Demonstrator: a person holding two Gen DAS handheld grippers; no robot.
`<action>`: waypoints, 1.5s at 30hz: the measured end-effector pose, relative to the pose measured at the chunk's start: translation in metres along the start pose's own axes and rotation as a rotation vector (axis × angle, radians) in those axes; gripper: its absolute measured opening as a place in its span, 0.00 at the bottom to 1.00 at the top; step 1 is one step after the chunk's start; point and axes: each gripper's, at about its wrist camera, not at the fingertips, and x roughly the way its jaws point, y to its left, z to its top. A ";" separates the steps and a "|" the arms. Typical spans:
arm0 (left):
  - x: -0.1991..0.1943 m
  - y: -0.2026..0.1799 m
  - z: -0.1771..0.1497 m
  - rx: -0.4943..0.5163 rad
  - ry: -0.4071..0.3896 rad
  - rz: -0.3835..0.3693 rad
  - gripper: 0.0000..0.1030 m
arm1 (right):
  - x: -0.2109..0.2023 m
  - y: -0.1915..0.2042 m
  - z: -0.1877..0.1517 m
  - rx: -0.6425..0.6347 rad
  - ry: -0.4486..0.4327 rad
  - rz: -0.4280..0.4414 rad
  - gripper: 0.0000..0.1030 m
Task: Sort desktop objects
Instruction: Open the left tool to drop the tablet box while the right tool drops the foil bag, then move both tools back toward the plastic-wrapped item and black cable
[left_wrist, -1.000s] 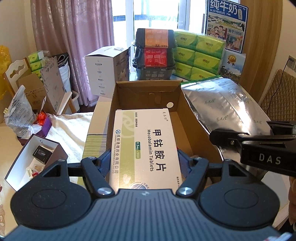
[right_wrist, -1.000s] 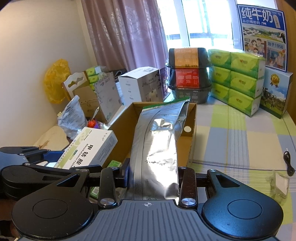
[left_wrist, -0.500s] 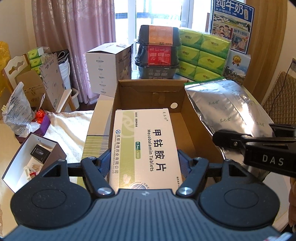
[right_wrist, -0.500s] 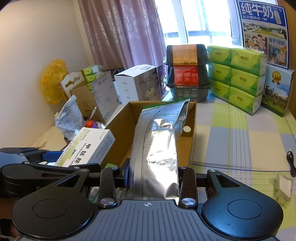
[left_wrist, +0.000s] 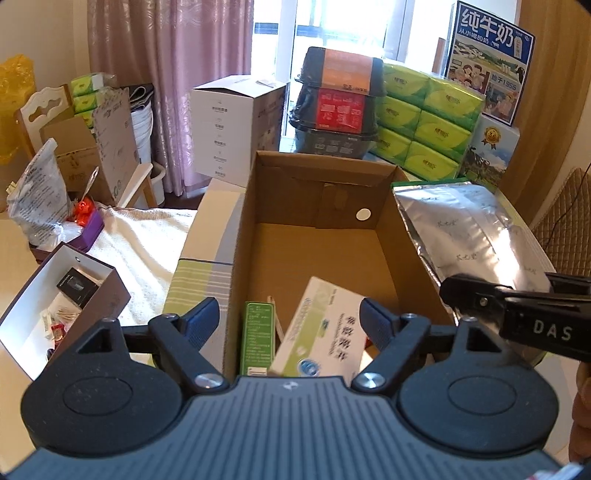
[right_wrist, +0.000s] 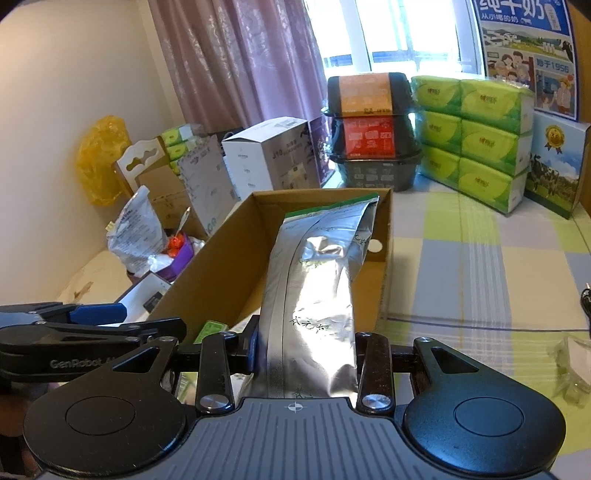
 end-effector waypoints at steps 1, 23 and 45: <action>-0.003 0.002 -0.001 -0.006 -0.004 0.001 0.78 | 0.000 0.001 0.001 0.000 -0.008 0.008 0.34; -0.064 -0.032 -0.029 -0.011 -0.046 -0.006 0.84 | -0.090 -0.049 -0.045 0.101 -0.057 -0.073 0.85; -0.094 -0.154 -0.056 0.099 -0.062 -0.100 0.99 | -0.202 -0.138 -0.099 0.223 -0.095 -0.219 0.98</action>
